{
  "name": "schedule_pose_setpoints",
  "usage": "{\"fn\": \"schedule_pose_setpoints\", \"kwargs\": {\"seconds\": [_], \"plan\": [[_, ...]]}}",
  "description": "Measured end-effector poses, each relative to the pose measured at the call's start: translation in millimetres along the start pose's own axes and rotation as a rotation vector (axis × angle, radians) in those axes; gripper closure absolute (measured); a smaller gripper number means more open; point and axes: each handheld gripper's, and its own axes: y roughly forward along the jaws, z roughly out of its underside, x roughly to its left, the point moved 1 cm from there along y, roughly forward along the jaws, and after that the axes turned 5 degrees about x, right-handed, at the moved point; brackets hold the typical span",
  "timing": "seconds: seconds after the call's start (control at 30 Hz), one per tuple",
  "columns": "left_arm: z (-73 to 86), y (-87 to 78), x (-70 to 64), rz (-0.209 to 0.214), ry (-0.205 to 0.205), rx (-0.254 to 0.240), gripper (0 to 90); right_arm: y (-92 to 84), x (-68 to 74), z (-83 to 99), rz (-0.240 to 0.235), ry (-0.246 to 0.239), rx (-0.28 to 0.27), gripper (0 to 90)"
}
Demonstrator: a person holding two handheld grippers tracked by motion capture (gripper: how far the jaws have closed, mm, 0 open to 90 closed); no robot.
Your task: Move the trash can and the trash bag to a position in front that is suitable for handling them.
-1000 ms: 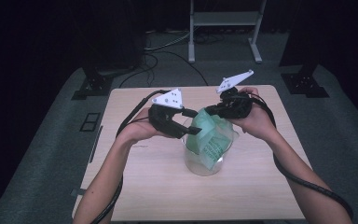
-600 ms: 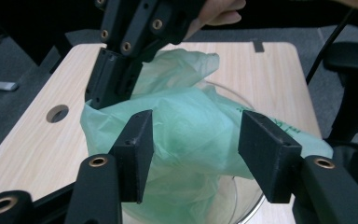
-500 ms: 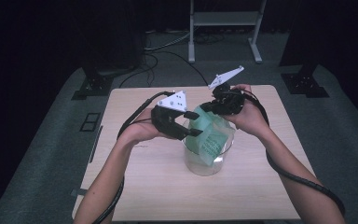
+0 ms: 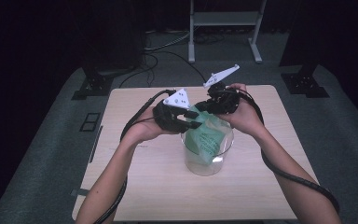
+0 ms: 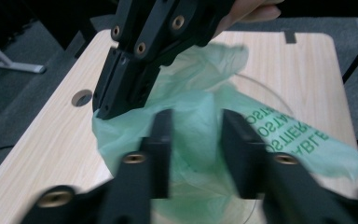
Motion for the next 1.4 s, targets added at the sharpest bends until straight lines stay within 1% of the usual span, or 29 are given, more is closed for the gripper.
{"fn": "schedule_pose_setpoints", "kwargs": {"seconds": [0.07,0.13,0.17,0.3,0.37,0.4,0.47,0.5,0.57,0.63,0.67,0.73,0.8,0.93,0.97,1.13,1.2,1.27,1.3,1.33,1.4], "plan": [[1.1,0.2,0.6,-0.002,0.000,0.005,82.5,0.1,0.4,-0.1,0.001,-0.004,0.000,89.0],[2.1,-0.1,0.9,-0.004,-0.009,0.000,89.5,-0.2,0.1,0.6,-0.001,-0.004,-0.001,87.8],[2.1,-0.1,0.9,-0.004,-0.009,0.000,90.0,-0.2,0.1,0.6,-0.001,-0.004,-0.001,87.8],[4.9,-3.0,3.6,-0.005,-0.038,-0.029,90.0,-4.9,-4.2,6.0,0.001,0.010,-0.018,81.6],[6.7,-4.7,4.8,-0.004,-0.058,-0.044,90.0,-9.5,-5.9,9.4,0.003,0.013,-0.035,74.5],[7.8,-5.3,5.7,0.000,-0.063,-0.051,90.0,-12.2,-6.8,11.4,0.005,0.014,-0.045,72.7],[9.7,-6.7,7.7,-0.010,-0.074,-0.055,90.0,-18.4,-8.9,15.8,0.005,0.019,-0.056,69.9],[10.7,-7.2,8.3,-0.011,-0.080,-0.056,90.0,-21.5,-10.1,18.3,0.005,0.027,-0.060,67.0],[12.3,-7.8,9.7,-0.008,-0.097,-0.070,90.0,-28.3,-13.8,23.8,0.006,0.035,-0.075,65.1],[13.3,-8.7,11.0,-0.018,-0.107,-0.072,90.0,-35.2,-17.8,29.9,0.006,0.044,-0.090,60.6],[13.5,-9.2,11.5,-0.019,-0.114,-0.077,90.0,-39.0,-19.4,33.5,-0.002,0.051,-0.098,60.4],[13.8,-9.9,13.0,-0.022,-0.127,-0.088,90.0,-45.9,-21.5,40.5,-0.009,0.058,-0.111,56.9],[13.5,-10.1,14.6,-0.024,-0.131,-0.094,90.0,-51.6,-21.8,47.1,-0.033,0.064,-0.122,55.8],[12.2,-8.9,15.5,-0.033,-0.133,-0.091,90.0,-60.1,-18.0,61.2,-0.052,0.053,-0.125,52.3],[11.6,-8.4,15.4,-0.033,-0.139,-0.097,90.0,-62.0,-17.1,64.9,-0.054,0.045,-0.127,51.5],[9.2,-9.6,17.5,-0.047,-0.142,-0.098,90.0,-68.1,-15.1,82.1,-0.109,0.044,-0.133,48.9],[8.6,-10.4,18.0,-0.048,-0.151,-0.109,90.0,-68.4,-13.1,88.1,-0.120,0.039,-0.131,48.4],[8.1,-11.4,18.8,-0.048,-0.152,-0.110,90.0,-66.2,-11.6,92.2,-0.106,0.038,-0.120,48.3],[8.0,-11.5,18.6,-0.049,-0.152,-0.112,90.0,-64.5,-11.3,93.7,-0.087,0.037,-0.110,48.4],[7.8,-11.9,18.7,-0.050,-0.154,-0.114,90.0,-62.4,-11.6,95.1,-0.067,0.042,-0.099,48.4],[7.9,-12.8,18.9,-0.050,-0.154,-0.116,90.0,-57.5,-14.8,97.8,-0.046,0.061,-0.083,48.9]]}}
